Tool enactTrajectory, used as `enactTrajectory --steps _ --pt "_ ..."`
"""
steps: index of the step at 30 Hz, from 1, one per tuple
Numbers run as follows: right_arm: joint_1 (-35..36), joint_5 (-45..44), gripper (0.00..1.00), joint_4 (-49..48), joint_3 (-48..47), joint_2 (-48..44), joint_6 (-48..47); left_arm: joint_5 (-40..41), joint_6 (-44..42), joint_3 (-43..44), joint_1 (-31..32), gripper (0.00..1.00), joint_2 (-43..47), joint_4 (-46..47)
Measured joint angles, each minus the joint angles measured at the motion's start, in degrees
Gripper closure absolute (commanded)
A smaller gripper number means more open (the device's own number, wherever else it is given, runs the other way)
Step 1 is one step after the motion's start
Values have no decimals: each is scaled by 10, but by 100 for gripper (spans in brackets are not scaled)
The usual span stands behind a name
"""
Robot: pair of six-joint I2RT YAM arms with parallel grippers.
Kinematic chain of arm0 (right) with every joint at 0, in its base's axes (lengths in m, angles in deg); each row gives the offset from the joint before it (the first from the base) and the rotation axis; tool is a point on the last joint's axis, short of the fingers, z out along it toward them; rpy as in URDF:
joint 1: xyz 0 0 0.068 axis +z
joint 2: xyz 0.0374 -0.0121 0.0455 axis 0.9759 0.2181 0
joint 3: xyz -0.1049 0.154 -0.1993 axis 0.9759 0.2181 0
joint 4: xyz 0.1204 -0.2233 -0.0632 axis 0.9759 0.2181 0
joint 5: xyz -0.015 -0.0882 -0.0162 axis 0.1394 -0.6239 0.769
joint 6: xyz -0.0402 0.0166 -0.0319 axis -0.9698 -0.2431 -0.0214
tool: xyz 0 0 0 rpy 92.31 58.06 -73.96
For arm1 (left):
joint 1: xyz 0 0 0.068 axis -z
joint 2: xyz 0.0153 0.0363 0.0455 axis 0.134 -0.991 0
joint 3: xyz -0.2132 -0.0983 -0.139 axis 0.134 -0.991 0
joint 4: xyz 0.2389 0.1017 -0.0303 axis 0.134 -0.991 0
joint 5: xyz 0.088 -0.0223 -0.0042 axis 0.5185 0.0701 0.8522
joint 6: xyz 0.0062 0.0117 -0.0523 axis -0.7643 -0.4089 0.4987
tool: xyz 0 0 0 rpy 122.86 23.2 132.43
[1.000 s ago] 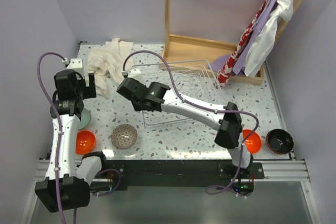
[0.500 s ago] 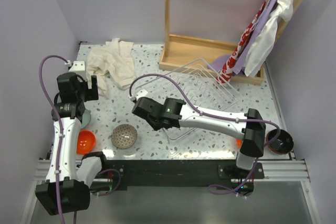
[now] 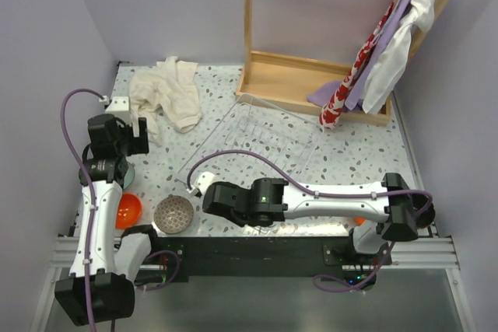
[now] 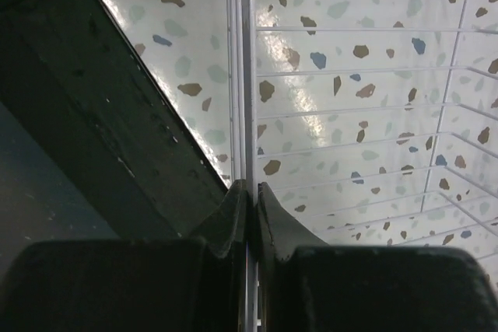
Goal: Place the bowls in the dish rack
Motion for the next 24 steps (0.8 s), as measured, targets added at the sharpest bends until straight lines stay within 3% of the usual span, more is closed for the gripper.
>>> enactTrajectory --steps 9,24 --pt "-2 4 100 -18 117 -107 -64 -42 0 -29 0 1 12 2" --pt "-7 40 100 -56 307 -238 -250 -87 -3 -35 0 1 -3 23"
